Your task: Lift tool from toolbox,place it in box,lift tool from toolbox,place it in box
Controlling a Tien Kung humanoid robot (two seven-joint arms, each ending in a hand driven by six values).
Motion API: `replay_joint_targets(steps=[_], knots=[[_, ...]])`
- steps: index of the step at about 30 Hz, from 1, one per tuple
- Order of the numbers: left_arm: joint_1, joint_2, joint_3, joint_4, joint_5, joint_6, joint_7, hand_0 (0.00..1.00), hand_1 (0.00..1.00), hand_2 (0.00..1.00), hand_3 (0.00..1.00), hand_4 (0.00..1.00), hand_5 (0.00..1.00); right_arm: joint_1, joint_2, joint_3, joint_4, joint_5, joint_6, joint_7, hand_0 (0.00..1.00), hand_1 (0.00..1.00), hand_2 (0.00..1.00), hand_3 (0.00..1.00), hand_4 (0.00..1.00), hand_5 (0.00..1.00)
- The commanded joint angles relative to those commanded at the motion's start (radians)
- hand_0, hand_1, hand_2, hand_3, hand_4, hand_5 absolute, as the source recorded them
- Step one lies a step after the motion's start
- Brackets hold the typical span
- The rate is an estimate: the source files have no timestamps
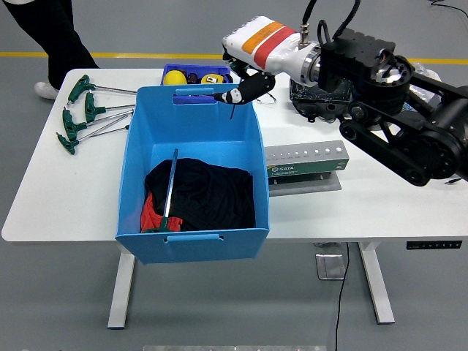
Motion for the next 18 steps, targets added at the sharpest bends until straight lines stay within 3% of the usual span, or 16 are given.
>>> replay_joint_targets(steps=[1,2,7,8,13,14,18], knots=[[-0.001,-0.001,-0.001,0.0,0.002,0.0,0.0,0.748,0.711,0.697,0.648,0.658,0.622,0.0,0.011,-0.013,0.007,0.002,-0.022,0.009,0.002,0.002,0.002,0.034,0.816,0.682],[-0.002,-0.001,0.0,0.0,0.002,0.0,0.0,0.754,0.715,0.697,0.648,0.657,0.621,0.0,0.021,-0.025,0.012,0.002,-0.044,0.017,0.108,0.07,0.181,0.236,0.836,0.651],[-0.008,0.001,0.007,0.0,0.001,0.0,-0.001,0.754,0.715,0.697,0.648,0.657,0.621,-0.012,0.061,-0.09,0.009,0.016,-0.094,0.055,0.108,0.07,0.181,0.236,0.836,0.651],[-0.01,0.001,0.008,0.0,0.0,0.0,-0.002,0.742,0.713,0.696,0.646,0.655,0.62,-0.014,0.068,-0.105,0.003,0.021,-0.105,0.062,0.395,0.338,0.482,0.589,0.881,0.612],[-0.011,0.003,-0.006,0.0,0.01,0.003,-0.003,0.742,0.713,0.696,0.646,0.655,0.62,-0.025,0.083,-0.161,-0.017,0.065,-0.132,0.084,0.395,0.338,0.482,0.589,0.881,0.612],[-0.012,0.003,-0.007,0.0,0.011,0.004,-0.003,0.735,0.706,0.695,0.646,0.655,0.62,-0.026,0.085,-0.167,-0.019,0.066,-0.131,0.084,0.578,0.579,0.765,0.998,0.938,0.616],[-0.013,0.004,-0.012,0.0,0.016,0.004,-0.002,0.735,0.706,0.695,0.646,0.655,0.62,-0.032,0.09,-0.185,-0.031,0.077,-0.136,0.094,0.578,0.579,0.765,0.998,0.938,0.616]])
